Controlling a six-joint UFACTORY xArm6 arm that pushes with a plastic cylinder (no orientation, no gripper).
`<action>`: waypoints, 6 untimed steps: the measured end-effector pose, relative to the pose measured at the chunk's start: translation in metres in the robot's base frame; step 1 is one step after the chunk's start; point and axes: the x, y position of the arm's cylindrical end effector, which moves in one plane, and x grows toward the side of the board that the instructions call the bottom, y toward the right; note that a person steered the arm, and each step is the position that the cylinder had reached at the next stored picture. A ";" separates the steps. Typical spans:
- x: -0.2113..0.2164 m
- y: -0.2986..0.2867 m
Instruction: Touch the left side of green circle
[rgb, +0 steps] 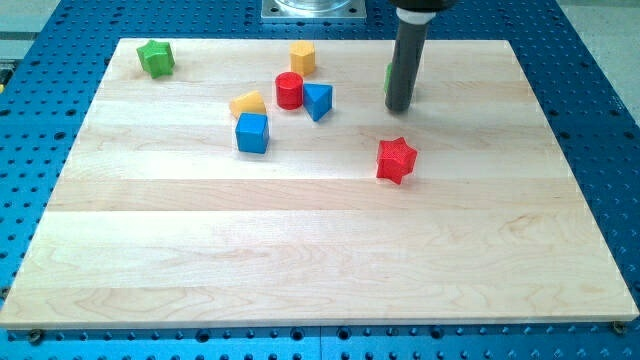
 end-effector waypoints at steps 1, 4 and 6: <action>0.009 -0.029; -0.045 -0.008; -0.054 0.020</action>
